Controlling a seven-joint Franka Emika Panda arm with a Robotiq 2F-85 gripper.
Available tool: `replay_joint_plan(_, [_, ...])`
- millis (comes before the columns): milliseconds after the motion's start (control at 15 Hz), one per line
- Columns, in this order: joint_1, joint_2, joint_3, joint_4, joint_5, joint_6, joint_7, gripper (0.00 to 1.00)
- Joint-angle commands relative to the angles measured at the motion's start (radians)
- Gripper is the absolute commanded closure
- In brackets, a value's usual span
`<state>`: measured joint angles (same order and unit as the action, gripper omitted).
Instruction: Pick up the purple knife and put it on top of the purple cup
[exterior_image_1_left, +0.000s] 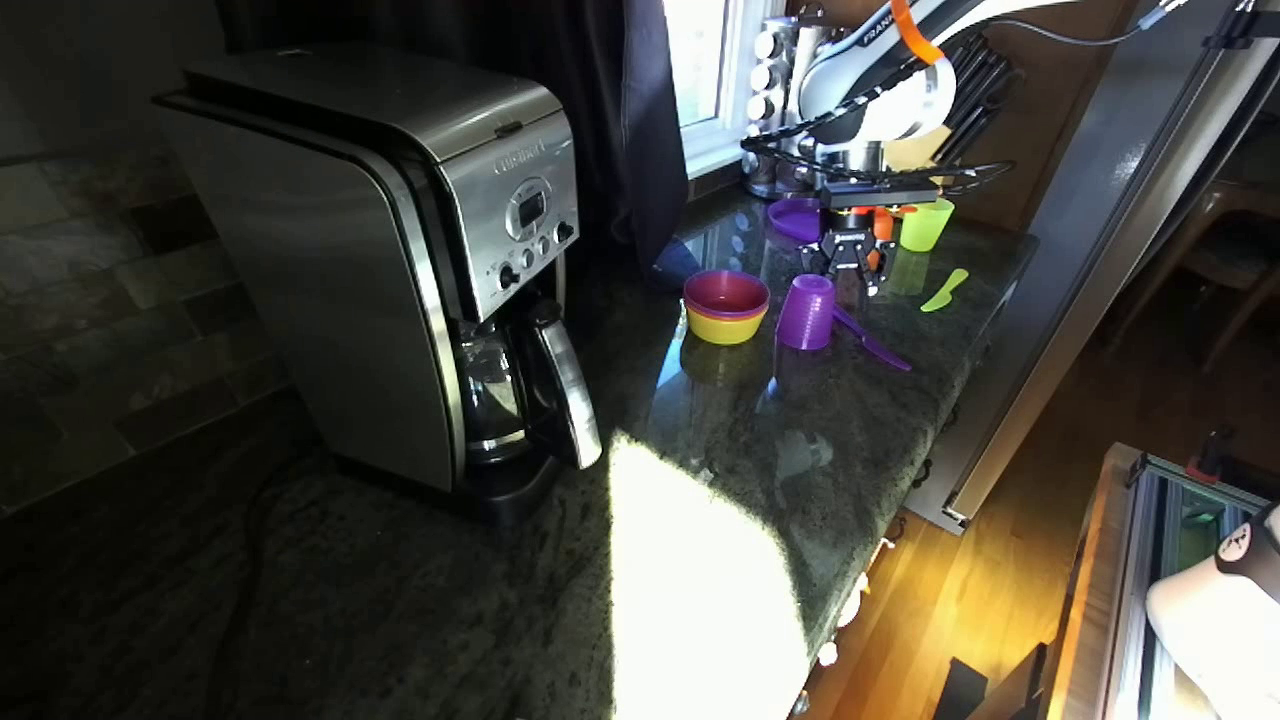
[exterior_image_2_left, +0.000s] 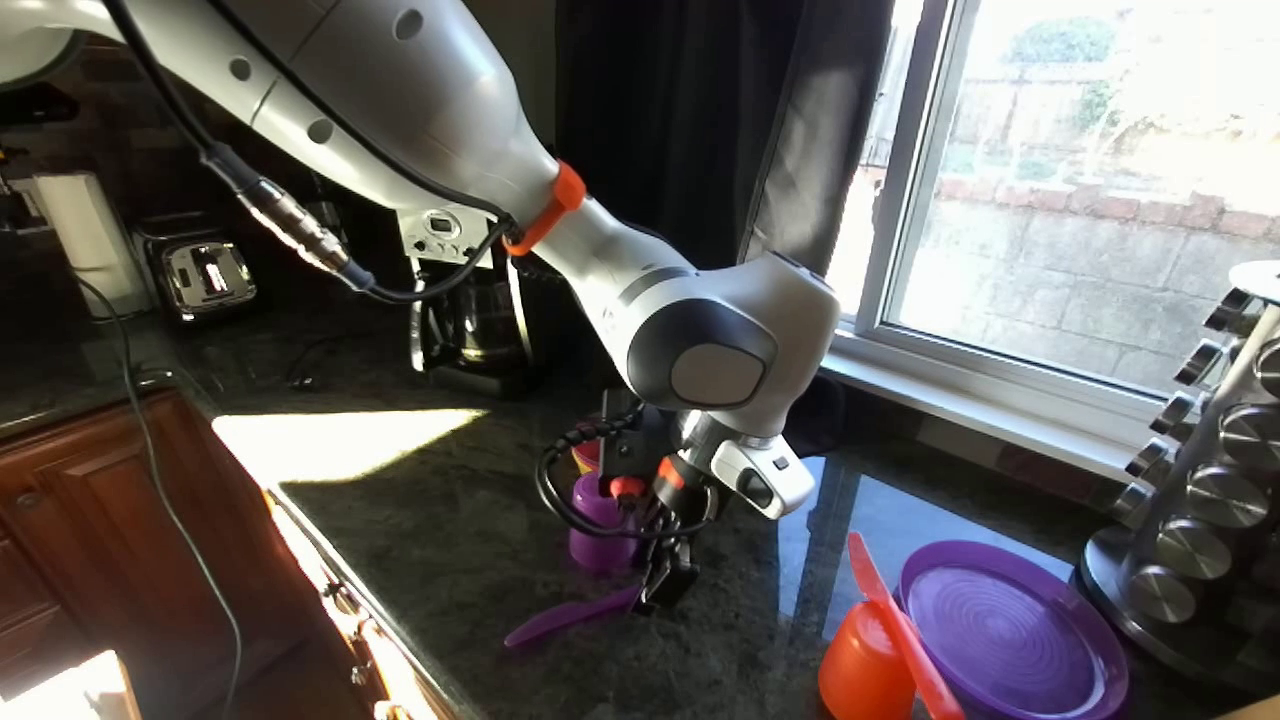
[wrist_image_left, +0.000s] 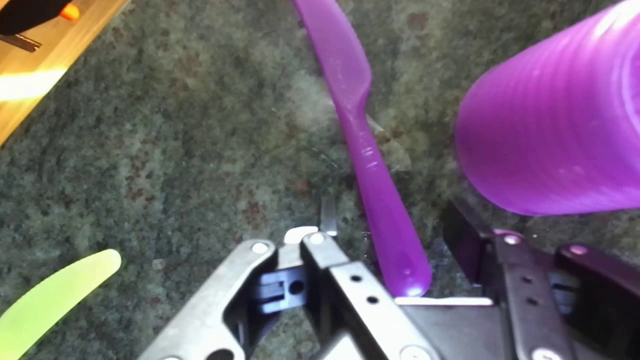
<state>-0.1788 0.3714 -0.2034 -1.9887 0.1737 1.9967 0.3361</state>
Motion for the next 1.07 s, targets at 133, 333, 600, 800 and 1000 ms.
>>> replay_joint_plan(133, [-0.014,0.01,-0.004,-0.019,-0.004,0.066,-0.047,0.87])
replay_joint_plan(333, [-0.017,0.006,-0.007,-0.023,-0.001,0.083,-0.053,0.94])
replay_joint_plan(600, [-0.034,-0.011,-0.018,-0.007,0.006,0.038,-0.053,0.94])
replay_joint_plan(800, [-0.062,-0.058,-0.02,0.008,0.029,-0.068,-0.087,0.94])
replay_joint_plan(1000, [-0.073,-0.11,-0.032,0.039,0.037,-0.193,-0.061,0.94])
